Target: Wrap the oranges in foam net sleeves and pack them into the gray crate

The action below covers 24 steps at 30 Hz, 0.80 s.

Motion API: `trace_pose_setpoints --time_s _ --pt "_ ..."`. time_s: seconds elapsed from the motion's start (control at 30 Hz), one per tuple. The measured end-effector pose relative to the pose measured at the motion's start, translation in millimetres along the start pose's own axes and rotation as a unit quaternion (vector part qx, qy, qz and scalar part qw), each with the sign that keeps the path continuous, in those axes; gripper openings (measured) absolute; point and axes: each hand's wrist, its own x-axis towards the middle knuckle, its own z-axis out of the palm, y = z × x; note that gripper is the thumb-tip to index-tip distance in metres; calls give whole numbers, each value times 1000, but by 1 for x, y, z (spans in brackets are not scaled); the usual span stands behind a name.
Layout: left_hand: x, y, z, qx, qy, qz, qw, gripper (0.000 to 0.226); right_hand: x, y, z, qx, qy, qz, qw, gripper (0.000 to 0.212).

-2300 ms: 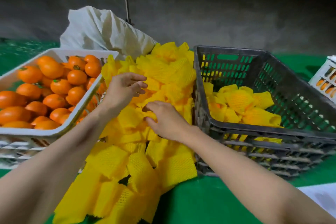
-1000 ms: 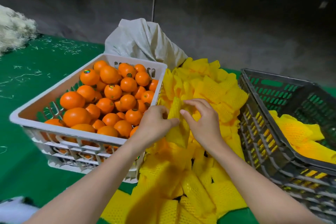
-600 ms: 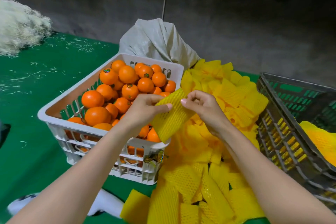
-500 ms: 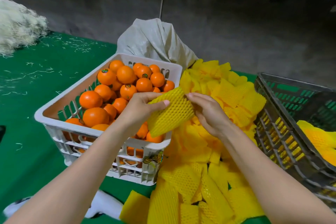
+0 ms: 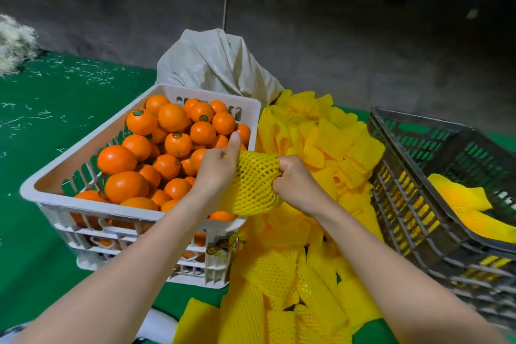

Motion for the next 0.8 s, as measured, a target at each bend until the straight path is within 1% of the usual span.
trace_pose_setpoints --time_s 0.07,0.17,0.23,0.27,0.37,0.4,0.43,0.5,0.57,0.63,0.73,0.8 --pt "2 2 1 7 -9 -22 1000 53 -2 4 3 -30 17 -24 999 19" --pt "3 6 -1 -5 -40 -71 997 61 -3 6 7 -66 43 -38 996 18" --pt "3 9 -2 -32 -70 -93 993 68 -2 3 7 -43 54 -41 997 21" --pt "2 10 -4 -62 -88 -100 989 66 0 2 6 -21 65 -40 997 25" --pt "-3 9 -10 -190 -141 -134 962 38 4 6 -1 30 149 4 988 33" --pt "-5 7 -10 -217 -144 -144 955 29 4 7 -2 50 172 18 984 34" --pt "-5 5 -9 -228 -136 -153 952 22 3 7 0 63 185 22 981 35" --pt "-8 5 -7 -226 -99 -167 954 17 0 6 6 53 171 11 984 31" --pt "-7 7 -8 -212 -65 -167 961 21 -2 6 9 8 137 -4 990 20" --pt "-7 9 -11 -187 -62 -150 969 18 -5 4 9 -44 133 -28 990 13" --pt "-8 10 -15 -181 -63 -143 971 19 -13 -1 11 -122 202 -119 964 14" --pt "-11 12 -17 -178 -68 -150 970 20 -19 -6 15 -129 230 -150 953 14"
